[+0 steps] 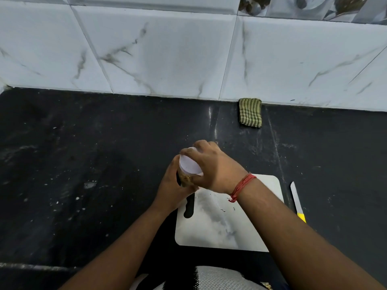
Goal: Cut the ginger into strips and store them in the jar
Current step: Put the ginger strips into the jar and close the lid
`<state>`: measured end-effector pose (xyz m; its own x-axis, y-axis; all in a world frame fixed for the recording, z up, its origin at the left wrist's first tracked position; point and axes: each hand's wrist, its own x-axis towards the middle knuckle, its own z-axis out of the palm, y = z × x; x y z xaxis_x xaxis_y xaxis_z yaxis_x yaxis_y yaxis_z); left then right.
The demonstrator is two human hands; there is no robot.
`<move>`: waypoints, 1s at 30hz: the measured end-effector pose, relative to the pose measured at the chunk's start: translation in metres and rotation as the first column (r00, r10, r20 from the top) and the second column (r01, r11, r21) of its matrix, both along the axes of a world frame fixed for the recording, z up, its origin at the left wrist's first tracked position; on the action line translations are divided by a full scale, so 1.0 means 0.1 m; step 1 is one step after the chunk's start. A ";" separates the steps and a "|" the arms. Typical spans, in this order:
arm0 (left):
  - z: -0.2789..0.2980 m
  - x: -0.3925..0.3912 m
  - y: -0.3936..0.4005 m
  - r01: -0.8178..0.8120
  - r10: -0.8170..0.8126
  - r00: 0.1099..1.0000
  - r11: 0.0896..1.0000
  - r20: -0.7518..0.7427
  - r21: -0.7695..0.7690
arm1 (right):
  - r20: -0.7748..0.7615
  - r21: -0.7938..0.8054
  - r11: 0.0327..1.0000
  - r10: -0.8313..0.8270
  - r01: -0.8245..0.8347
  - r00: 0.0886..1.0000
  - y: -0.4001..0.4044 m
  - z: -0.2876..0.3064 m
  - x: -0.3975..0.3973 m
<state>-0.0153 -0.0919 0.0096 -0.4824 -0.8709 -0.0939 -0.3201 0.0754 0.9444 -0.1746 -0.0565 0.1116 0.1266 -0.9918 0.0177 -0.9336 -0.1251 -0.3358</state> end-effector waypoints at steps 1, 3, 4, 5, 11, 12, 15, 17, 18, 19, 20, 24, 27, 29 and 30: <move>0.01 0.00 -0.01 0.006 -0.006 1.000 1.000 0.012 -0.002 | -0.034 0.016 1.000 0.012 -0.012 0.999 -0.02 0.02 0.00; 0.02 0.00 -0.02 0.016 -0.016 0.999 1.000 0.030 -0.008 | -0.093 0.055 0.998 0.042 -0.037 0.995 -0.05 0.05 0.02; 0.03 0.00 -0.02 0.019 -0.018 0.999 1.000 0.039 -0.012 | -0.114 0.077 0.996 0.056 -0.047 0.992 -0.06 0.06 0.03; 0.04 0.00 -0.02 0.022 -0.021 0.999 1.000 0.042 -0.013 | -0.128 0.095 0.994 0.066 -0.054 0.990 -0.07 0.06 0.03; 0.07 0.01 -0.05 0.059 -0.059 0.997 0.998 0.043 -0.017 | -0.167 0.133 0.989 0.086 -0.064 0.982 -0.13 0.11 0.00; 0.06 0.02 -0.04 0.058 -0.057 0.998 0.998 0.040 -0.017 | -0.180 0.133 0.990 0.078 -0.054 0.981 -0.14 0.12 0.02; 0.05 0.02 -0.03 0.048 -0.048 0.998 0.999 0.037 -0.013 | -0.216 0.133 0.991 0.046 -0.017 0.975 -0.14 0.09 0.09; 0.03 0.02 -0.04 0.051 -0.051 0.998 0.999 0.038 -0.010 | -0.236 0.137 0.991 0.025 0.008 0.972 -0.14 0.05 0.13; 0.02 0.02 -0.05 0.057 -0.057 0.998 0.998 0.038 -0.009 | -0.246 0.137 0.990 0.020 0.015 0.969 -0.14 0.04 0.14; 0.02 0.01 -0.06 0.064 -0.063 0.997 0.998 0.043 -0.009 | -0.255 0.141 0.990 0.020 0.016 0.967 -0.14 0.03 0.15; 0.03 0.01 -0.07 0.064 -0.064 0.997 0.998 0.049 -0.010 | -0.266 0.146 0.989 0.029 0.011 0.963 -0.14 0.02 0.16; 0.04 -0.01 -0.11 0.075 -0.073 0.996 0.997 0.052 -0.034 | -0.267 0.190 0.982 0.048 0.004 0.963 -0.13 0.03 0.19; 0.07 -0.03 -0.14 0.110 -0.106 0.992 0.993 0.065 -0.051 | -0.260 0.197 0.980 0.060 -0.007 0.964 -0.12 0.06 0.19; 0.10 -0.05 -0.15 0.137 -0.133 0.988 0.990 0.078 -0.040 | -0.243 0.205 0.978 0.081 -0.031 0.967 -0.11 0.08 0.17; 0.10 -0.06 -0.15 0.146 -0.143 0.986 0.989 0.088 -0.031 | -0.234 0.208 0.977 0.102 -0.053 0.967 -0.11 0.09 0.15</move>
